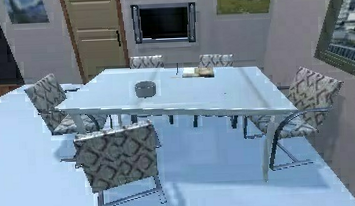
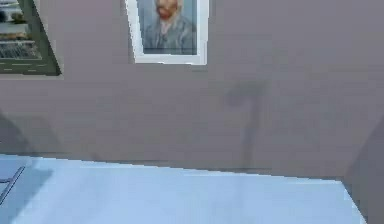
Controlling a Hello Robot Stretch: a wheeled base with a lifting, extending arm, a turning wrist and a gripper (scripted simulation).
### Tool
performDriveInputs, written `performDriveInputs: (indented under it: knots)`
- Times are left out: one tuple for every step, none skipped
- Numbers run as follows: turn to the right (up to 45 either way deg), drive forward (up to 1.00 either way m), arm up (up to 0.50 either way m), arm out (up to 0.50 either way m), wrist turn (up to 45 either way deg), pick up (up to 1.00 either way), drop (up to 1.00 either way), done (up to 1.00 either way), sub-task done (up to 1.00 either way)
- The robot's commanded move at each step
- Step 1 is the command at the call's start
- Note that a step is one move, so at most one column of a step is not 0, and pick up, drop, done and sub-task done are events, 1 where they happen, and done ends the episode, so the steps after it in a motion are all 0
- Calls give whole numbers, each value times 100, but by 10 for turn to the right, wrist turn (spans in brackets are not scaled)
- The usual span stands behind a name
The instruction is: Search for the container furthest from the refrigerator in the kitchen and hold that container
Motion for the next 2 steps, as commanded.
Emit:
performDriveInputs:
  knots:
    - [-300, 0, 0, 0, 0, 0, 0, 0, 0]
    - [0, 5, 0, 0, 0, 0, 0, 0, 0]
